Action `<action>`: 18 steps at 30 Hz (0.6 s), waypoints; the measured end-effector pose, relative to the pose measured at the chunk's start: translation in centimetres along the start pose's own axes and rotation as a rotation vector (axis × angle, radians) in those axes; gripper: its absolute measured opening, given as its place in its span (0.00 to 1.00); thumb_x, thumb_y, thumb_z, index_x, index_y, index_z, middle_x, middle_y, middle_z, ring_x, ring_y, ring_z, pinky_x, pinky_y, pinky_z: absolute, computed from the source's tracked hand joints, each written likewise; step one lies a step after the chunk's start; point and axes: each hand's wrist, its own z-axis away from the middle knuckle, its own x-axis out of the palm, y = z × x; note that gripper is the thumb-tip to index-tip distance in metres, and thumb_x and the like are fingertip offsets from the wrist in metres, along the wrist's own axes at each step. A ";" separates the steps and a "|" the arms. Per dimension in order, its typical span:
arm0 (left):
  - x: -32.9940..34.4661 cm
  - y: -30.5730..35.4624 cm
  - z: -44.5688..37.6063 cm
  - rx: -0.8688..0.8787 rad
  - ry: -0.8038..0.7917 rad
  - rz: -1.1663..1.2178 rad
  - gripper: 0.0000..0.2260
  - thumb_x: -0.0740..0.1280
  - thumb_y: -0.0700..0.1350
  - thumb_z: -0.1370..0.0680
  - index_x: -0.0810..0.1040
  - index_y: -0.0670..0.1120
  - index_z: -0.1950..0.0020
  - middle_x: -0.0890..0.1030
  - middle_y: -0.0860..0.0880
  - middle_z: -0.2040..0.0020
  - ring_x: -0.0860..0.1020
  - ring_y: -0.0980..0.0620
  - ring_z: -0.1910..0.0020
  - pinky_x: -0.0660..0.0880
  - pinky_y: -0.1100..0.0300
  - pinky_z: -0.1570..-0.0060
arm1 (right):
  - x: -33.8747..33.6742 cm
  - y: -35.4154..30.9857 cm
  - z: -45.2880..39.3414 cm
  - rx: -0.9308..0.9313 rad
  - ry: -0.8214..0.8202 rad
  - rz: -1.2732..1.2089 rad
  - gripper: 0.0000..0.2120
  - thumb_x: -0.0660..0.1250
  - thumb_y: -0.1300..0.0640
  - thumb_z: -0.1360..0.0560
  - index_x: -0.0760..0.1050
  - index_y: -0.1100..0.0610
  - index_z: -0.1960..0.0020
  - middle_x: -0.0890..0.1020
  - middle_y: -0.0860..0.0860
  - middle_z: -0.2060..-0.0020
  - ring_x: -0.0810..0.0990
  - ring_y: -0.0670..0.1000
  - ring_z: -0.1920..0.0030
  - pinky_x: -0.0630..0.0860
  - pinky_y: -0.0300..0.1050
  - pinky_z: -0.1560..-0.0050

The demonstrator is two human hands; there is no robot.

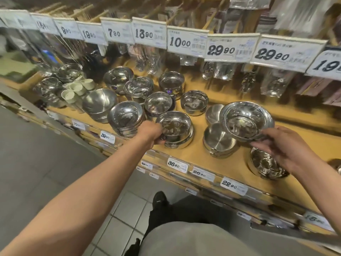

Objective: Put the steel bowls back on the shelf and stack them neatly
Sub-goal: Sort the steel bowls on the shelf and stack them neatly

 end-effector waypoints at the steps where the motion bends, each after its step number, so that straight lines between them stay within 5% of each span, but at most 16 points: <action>1: 0.2 -0.2 -0.1 -0.001 0.012 -0.015 0.07 0.64 0.37 0.19 0.79 0.35 0.45 0.85 0.36 0.48 0.83 0.43 0.66 0.81 0.53 0.71 | 0.0 0.0 0.2 -0.003 -0.003 0.003 0.07 0.66 0.64 0.19 0.74 0.64 0.43 0.83 0.66 0.47 0.86 0.56 0.54 0.85 0.44 0.60; 5: 0.5 -0.6 -0.9 -0.022 0.058 -0.060 0.05 0.65 0.37 0.19 0.78 0.36 0.48 0.84 0.37 0.48 0.82 0.45 0.66 0.80 0.57 0.75 | -0.2 0.1 0.7 -0.008 0.001 -0.020 0.04 0.64 0.64 0.19 0.74 0.64 0.44 0.82 0.63 0.50 0.85 0.53 0.59 0.85 0.43 0.62; 8: 0.8 -0.5 -1.4 -0.017 0.067 -0.101 0.05 0.65 0.38 0.20 0.78 0.38 0.50 0.84 0.39 0.48 0.83 0.44 0.64 0.84 0.54 0.69 | -0.7 0.3 0.9 0.000 0.020 -0.054 0.03 0.64 0.64 0.18 0.73 0.63 0.45 0.80 0.62 0.52 0.87 0.52 0.66 0.85 0.42 0.63; 11: 1.1 -0.5 -1.8 -0.029 0.042 -0.111 0.10 0.62 0.38 0.19 0.77 0.36 0.41 0.82 0.40 0.46 0.86 0.41 0.58 0.85 0.47 0.57 | -1.3 0.7 1.1 -0.005 0.036 -0.072 0.07 0.64 0.63 0.18 0.73 0.64 0.41 0.82 0.64 0.48 0.88 0.54 0.60 0.84 0.40 0.65; 13: 1.1 -0.6 -1.9 -0.034 0.013 -0.127 0.10 0.62 0.38 0.19 0.77 0.36 0.40 0.82 0.40 0.46 0.86 0.41 0.55 0.85 0.49 0.59 | -1.5 0.9 1.3 -0.009 0.048 -0.068 0.08 0.64 0.63 0.18 0.73 0.65 0.40 0.82 0.64 0.46 0.88 0.56 0.55 0.84 0.40 0.65; 15: 1.2 -0.8 -2.0 -0.035 -0.007 -0.175 0.09 0.65 0.39 0.18 0.77 0.36 0.41 0.83 0.40 0.49 0.85 0.44 0.61 0.84 0.55 0.67 | -1.5 1.1 1.7 -0.003 0.058 -0.063 0.08 0.64 0.63 0.18 0.74 0.65 0.41 0.82 0.64 0.45 0.87 0.57 0.52 0.84 0.40 0.64; 18: 1.0 -1.0 -2.6 -0.041 -0.014 -0.261 0.11 0.67 0.40 0.18 0.75 0.35 0.40 0.83 0.40 0.51 0.82 0.46 0.69 0.85 0.52 0.64 | -1.1 1.1 2.4 -0.001 0.064 -0.065 0.10 0.65 0.64 0.19 0.74 0.65 0.38 0.83 0.63 0.46 0.88 0.53 0.57 0.84 0.39 0.65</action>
